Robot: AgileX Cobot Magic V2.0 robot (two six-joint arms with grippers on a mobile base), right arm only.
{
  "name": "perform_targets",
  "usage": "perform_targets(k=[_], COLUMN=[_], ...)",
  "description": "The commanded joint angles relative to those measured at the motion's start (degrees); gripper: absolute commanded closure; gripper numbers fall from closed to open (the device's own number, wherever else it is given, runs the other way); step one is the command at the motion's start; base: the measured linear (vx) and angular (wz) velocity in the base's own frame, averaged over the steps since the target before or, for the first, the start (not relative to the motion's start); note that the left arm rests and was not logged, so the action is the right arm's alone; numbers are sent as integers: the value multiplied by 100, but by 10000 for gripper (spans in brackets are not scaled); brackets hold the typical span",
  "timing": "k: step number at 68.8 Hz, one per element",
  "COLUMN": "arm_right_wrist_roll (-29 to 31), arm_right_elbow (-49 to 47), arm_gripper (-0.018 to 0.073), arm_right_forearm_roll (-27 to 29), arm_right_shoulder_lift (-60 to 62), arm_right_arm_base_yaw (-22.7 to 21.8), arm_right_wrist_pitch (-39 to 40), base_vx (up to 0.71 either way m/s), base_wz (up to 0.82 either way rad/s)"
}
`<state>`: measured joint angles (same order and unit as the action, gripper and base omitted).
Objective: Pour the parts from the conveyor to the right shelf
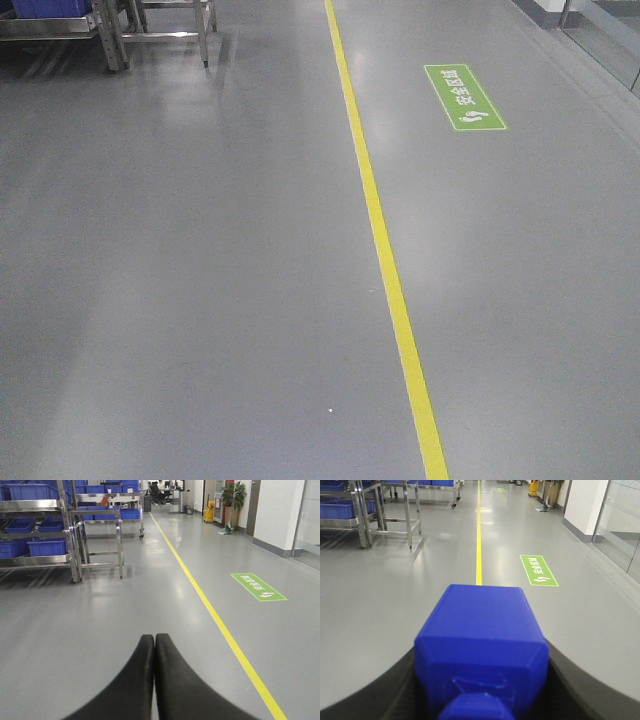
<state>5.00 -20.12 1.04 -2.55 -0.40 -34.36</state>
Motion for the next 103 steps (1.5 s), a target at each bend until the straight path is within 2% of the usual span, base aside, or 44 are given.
perform_targets(k=[1, 61, 103], arm_right_wrist_roll=[35, 35, 35], arm_right_elbow=[-155, -155, -155], arm_gripper=[565, 565, 565], arm_right_forearm_roll=[-34, -34, -34], arm_right_shoulder_lift=[-114, -114, -114], arm_right_arm_base_yaw=[-30, -30, -30], arm_right_wrist_pitch=[483, 483, 483], base_vx=[1, 7, 29], base_wz=[-7, -8, -4])
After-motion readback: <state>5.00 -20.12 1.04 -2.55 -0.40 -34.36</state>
